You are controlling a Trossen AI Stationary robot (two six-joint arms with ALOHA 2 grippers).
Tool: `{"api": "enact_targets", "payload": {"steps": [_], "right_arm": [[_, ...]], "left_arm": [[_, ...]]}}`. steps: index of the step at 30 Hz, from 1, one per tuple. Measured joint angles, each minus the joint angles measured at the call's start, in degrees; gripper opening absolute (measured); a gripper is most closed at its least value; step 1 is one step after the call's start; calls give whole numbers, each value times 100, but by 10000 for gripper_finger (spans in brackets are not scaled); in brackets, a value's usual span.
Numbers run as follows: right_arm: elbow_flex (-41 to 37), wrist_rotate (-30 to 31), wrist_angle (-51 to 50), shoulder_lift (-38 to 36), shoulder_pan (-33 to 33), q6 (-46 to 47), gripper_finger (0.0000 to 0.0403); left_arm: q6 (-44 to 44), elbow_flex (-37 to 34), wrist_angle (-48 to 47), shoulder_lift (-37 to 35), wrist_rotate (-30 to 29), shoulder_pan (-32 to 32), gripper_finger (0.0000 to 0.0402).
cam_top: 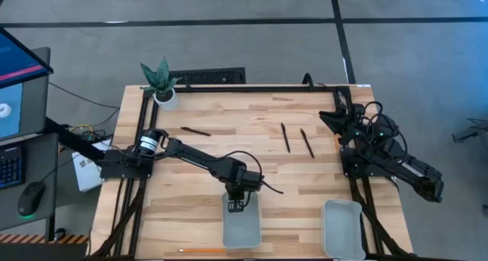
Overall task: Sort pens & pencils
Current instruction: Move the left gray bin to the bottom right of the table
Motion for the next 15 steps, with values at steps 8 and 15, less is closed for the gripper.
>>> {"api": "enact_targets", "payload": {"steps": [8, 15], "right_arm": [[0, 0, 2, 0, 0, 0, 139], [0, 0, 2, 0, 0, 0, 139]], "left_arm": [[274, 413, -501, -28, -37, 8, 64], [660, 1086, -1176, -32, -168, 12, 64]]}}
